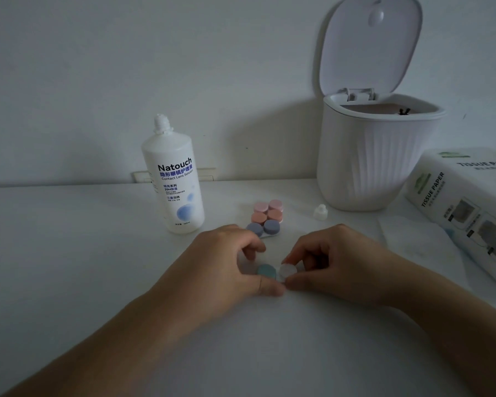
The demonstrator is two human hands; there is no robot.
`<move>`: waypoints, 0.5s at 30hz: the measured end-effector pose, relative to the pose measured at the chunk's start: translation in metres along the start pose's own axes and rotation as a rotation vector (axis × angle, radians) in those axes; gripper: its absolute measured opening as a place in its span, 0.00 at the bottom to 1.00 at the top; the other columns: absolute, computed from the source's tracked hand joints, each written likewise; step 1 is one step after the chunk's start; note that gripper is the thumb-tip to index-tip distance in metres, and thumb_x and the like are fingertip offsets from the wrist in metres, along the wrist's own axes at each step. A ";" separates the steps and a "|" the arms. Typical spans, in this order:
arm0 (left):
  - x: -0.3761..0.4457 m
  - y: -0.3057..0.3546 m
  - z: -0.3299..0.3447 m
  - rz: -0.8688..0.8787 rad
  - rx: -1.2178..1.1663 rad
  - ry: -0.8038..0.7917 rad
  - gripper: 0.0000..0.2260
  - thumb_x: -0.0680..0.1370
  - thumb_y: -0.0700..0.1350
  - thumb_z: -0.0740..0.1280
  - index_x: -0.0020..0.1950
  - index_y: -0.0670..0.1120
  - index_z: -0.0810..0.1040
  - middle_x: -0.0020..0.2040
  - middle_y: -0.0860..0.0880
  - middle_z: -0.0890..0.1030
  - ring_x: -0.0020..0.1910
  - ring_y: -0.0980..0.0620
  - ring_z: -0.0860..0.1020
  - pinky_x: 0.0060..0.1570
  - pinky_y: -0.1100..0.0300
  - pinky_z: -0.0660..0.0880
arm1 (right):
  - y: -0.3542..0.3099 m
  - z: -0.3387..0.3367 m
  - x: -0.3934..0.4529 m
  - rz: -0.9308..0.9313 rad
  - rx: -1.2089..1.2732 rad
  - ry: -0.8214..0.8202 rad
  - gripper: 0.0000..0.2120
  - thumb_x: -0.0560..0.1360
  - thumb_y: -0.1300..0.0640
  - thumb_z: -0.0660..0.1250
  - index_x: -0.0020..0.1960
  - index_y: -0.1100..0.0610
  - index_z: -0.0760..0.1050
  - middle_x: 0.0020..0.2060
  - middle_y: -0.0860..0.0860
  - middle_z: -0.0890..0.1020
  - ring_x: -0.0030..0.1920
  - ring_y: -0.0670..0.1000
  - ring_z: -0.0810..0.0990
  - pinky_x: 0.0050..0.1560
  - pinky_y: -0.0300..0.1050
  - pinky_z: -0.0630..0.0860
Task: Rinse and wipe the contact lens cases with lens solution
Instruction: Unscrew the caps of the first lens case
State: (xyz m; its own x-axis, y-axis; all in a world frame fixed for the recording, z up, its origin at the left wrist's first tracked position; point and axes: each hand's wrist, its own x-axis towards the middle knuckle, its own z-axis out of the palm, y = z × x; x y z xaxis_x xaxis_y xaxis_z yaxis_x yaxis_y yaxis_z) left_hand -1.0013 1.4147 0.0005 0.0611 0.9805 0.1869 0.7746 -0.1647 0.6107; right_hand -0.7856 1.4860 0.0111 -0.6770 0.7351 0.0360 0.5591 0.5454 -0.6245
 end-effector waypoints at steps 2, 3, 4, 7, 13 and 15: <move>-0.001 -0.002 -0.005 0.032 -0.034 -0.011 0.19 0.62 0.65 0.76 0.51 0.66 0.80 0.45 0.62 0.78 0.39 0.57 0.76 0.38 0.69 0.72 | 0.000 -0.001 0.000 0.003 0.017 -0.003 0.08 0.69 0.47 0.78 0.46 0.47 0.84 0.31 0.44 0.80 0.29 0.39 0.73 0.34 0.32 0.70; -0.002 -0.003 -0.007 0.054 -0.046 -0.020 0.19 0.63 0.65 0.74 0.53 0.67 0.80 0.45 0.61 0.79 0.40 0.55 0.77 0.40 0.68 0.73 | 0.001 -0.001 0.000 0.003 0.023 -0.004 0.08 0.69 0.47 0.78 0.46 0.46 0.84 0.30 0.43 0.79 0.29 0.39 0.73 0.34 0.32 0.70; -0.002 -0.002 -0.008 0.071 -0.056 -0.029 0.17 0.64 0.63 0.72 0.53 0.67 0.80 0.46 0.61 0.81 0.40 0.53 0.78 0.41 0.67 0.74 | 0.001 -0.001 0.000 0.002 0.025 -0.005 0.08 0.69 0.47 0.78 0.46 0.46 0.84 0.29 0.43 0.78 0.28 0.39 0.73 0.34 0.32 0.70; -0.002 0.000 -0.005 0.128 -0.064 -0.052 0.14 0.69 0.47 0.76 0.49 0.64 0.82 0.47 0.64 0.83 0.40 0.53 0.79 0.40 0.66 0.75 | 0.001 -0.001 0.000 0.004 0.031 -0.001 0.07 0.68 0.47 0.78 0.45 0.47 0.85 0.28 0.42 0.77 0.28 0.40 0.72 0.33 0.33 0.69; 0.002 -0.002 -0.001 0.119 0.017 -0.048 0.22 0.63 0.64 0.76 0.55 0.62 0.80 0.49 0.63 0.77 0.42 0.61 0.75 0.38 0.70 0.68 | 0.000 -0.001 0.001 0.014 0.031 0.001 0.07 0.68 0.48 0.78 0.44 0.47 0.85 0.27 0.43 0.77 0.28 0.40 0.72 0.32 0.33 0.69; 0.001 -0.002 -0.001 0.137 -0.031 -0.068 0.22 0.64 0.61 0.75 0.57 0.64 0.79 0.52 0.65 0.78 0.44 0.56 0.77 0.40 0.68 0.71 | -0.001 -0.001 0.001 0.018 0.029 -0.003 0.07 0.68 0.47 0.78 0.45 0.47 0.85 0.27 0.42 0.77 0.28 0.40 0.72 0.32 0.33 0.69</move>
State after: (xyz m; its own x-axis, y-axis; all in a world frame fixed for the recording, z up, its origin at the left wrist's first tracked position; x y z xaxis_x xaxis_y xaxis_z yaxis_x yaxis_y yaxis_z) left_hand -1.0031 1.4161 0.0004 0.2085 0.9533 0.2185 0.7361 -0.3000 0.6067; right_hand -0.7857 1.4867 0.0127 -0.6685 0.7433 0.0224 0.5571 0.5205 -0.6471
